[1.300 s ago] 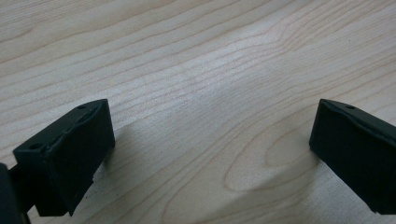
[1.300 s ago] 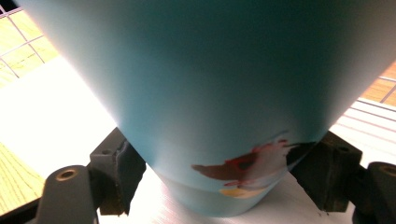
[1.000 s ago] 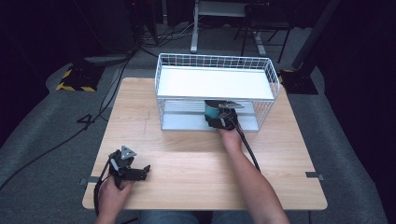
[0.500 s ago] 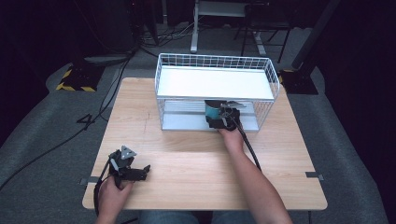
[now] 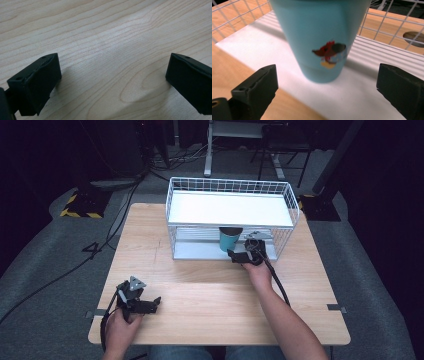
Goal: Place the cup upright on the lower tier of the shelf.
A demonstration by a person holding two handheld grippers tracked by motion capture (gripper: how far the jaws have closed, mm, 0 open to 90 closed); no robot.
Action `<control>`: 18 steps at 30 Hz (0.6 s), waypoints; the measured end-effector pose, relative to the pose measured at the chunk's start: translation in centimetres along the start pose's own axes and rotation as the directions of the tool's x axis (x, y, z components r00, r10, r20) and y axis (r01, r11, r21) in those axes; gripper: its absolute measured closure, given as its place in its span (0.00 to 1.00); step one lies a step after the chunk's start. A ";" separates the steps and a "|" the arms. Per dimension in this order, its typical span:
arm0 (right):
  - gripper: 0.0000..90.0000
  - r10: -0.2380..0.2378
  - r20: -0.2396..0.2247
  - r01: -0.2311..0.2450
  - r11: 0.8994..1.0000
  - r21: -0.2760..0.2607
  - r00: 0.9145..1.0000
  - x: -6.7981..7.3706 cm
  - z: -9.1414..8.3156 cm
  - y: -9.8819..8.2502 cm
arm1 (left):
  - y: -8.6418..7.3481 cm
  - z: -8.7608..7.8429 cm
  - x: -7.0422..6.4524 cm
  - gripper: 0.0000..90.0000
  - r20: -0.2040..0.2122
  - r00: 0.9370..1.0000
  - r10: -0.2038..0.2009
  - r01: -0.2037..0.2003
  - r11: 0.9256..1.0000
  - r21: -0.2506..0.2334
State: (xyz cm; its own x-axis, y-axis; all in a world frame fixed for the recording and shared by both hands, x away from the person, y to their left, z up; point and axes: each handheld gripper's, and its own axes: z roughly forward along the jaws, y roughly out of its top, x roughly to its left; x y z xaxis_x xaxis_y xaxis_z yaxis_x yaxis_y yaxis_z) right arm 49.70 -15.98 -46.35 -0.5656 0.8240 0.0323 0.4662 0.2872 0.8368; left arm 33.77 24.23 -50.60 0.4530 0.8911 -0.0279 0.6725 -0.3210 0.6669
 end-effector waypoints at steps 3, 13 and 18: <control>0.05 -0.011 -0.011 0.011 1.000 -0.010 1.000 0.0 -1.4 -0.1 | 0.0 0.0 0.0 0.01 0.000 1.000 0.000 0.000 1.000 0.000; 0.05 -0.010 -0.060 0.009 1.000 -0.024 0.998 -0.5 -5.9 -0.9 | 0.0 0.0 0.0 0.01 0.000 1.000 0.000 0.000 1.000 0.000; 0.05 -0.018 -0.078 0.016 1.000 -0.025 0.997 -0.8 -7.9 -1.7 | 0.0 0.0 0.0 0.01 0.000 1.000 0.000 0.000 1.000 0.000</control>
State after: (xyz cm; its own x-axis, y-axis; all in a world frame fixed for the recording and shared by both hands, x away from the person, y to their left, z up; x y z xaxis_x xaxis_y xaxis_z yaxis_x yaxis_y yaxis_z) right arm 43.97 -21.04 -43.50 -0.6253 0.7780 0.0599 0.4397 0.2879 0.8507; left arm 33.77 24.23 -50.60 0.4528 0.8912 -0.0279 0.6725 -0.3209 0.6669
